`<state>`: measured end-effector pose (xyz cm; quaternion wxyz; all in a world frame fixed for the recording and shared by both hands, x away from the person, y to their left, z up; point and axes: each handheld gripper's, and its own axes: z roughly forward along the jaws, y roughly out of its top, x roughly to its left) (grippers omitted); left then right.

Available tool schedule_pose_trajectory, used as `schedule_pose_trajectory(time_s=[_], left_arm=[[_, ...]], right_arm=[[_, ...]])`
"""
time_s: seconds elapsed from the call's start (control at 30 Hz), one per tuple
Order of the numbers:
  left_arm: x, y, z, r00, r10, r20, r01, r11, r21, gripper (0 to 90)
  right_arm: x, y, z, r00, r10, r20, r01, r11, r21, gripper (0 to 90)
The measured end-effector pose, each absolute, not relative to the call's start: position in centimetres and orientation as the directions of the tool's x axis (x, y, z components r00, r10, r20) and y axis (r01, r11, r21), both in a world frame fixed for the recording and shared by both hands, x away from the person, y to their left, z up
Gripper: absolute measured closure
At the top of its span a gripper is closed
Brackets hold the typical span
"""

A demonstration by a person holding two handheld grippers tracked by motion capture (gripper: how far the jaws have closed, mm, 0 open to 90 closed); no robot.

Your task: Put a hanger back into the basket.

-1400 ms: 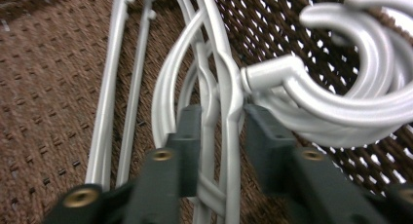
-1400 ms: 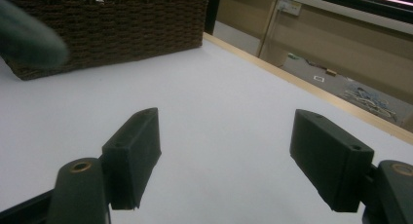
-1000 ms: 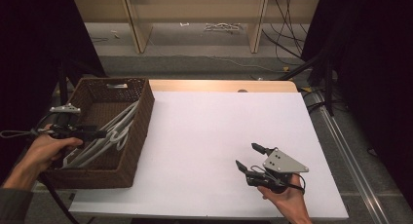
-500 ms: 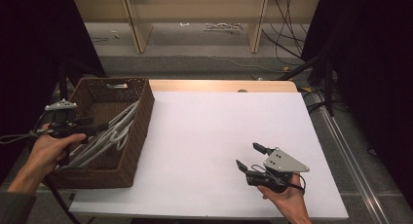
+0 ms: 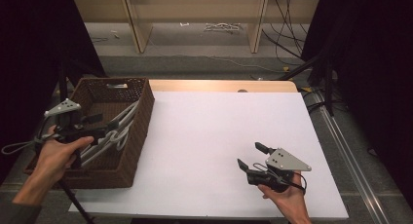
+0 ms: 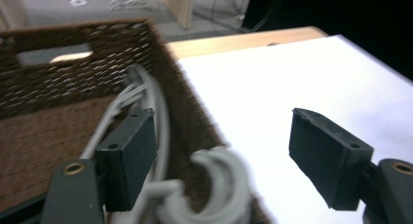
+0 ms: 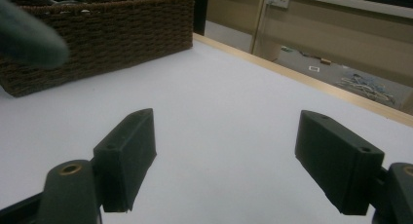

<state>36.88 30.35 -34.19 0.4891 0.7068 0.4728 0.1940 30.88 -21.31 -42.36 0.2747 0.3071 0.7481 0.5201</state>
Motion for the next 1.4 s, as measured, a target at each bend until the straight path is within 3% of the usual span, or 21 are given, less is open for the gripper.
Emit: schedule_pose_trajectory(time_s=[0.1, 0.43, 0.47, 0.57, 0.87, 0.97, 1.0, 1.4], left_arm=[[36.2, 28.7, -33.9, 0.508, 0.844, -0.169, 0.453, -0.094, 0.887, 21.1], [34.2, 23.7, -34.8, 0.610, 0.781, -0.133, 0.368, -0.131, 0.920, 20.8], [34.6, 23.8, -34.8, 0.651, 0.759, -0.026, 0.297, -0.223, 0.929, 20.8], [34.0, 22.6, -35.2, 0.656, 0.753, -0.054, 0.306, -0.201, 0.931, 20.3], [33.9, 20.0, -37.2, 0.685, 0.728, -0.003, 0.233, -0.216, 0.948, 18.6], [33.8, 19.5, -38.0, 0.695, 0.718, -0.029, 0.242, -0.197, 0.950, 17.8], [33.2, 18.9, -38.5, 0.675, 0.729, -0.113, 0.303, -0.135, 0.943, 17.8], [31.9, 18.4, -41.1, 0.697, 0.712, -0.085, 0.280, -0.162, 0.946, 16.4]], right_arm=[[30.8, -21.3, -42.3, -0.657, 0.748, -0.095, 0.179, 0.277, 0.944, 23.1], [30.3, -21.4, -42.2, -0.650, 0.755, -0.083, 0.183, 0.262, 0.947, 21.7], [30.2, -21.4, -42.2, -0.653, 0.753, -0.080, 0.186, 0.262, 0.947, 21.5], [30.1, -21.5, -42.2, -0.653, 0.755, -0.061, 0.197, 0.247, 0.949, 21.1], [29.7, -21.4, -42.5, -0.651, 0.758, -0.042, 0.213, 0.235, 0.948, 19.6], [29.6, -21.5, -42.5, -0.661, 0.750, -0.031, 0.209, 0.224, 0.952, 18.4], [29.4, -21.4, -42.5, -0.659, 0.752, -0.011, 0.227, 0.213, 0.950, 18.1], [28.8, -21.9, -42.9, -0.653, 0.757, -0.010, 0.239, 0.219, 0.946, 16.4]])
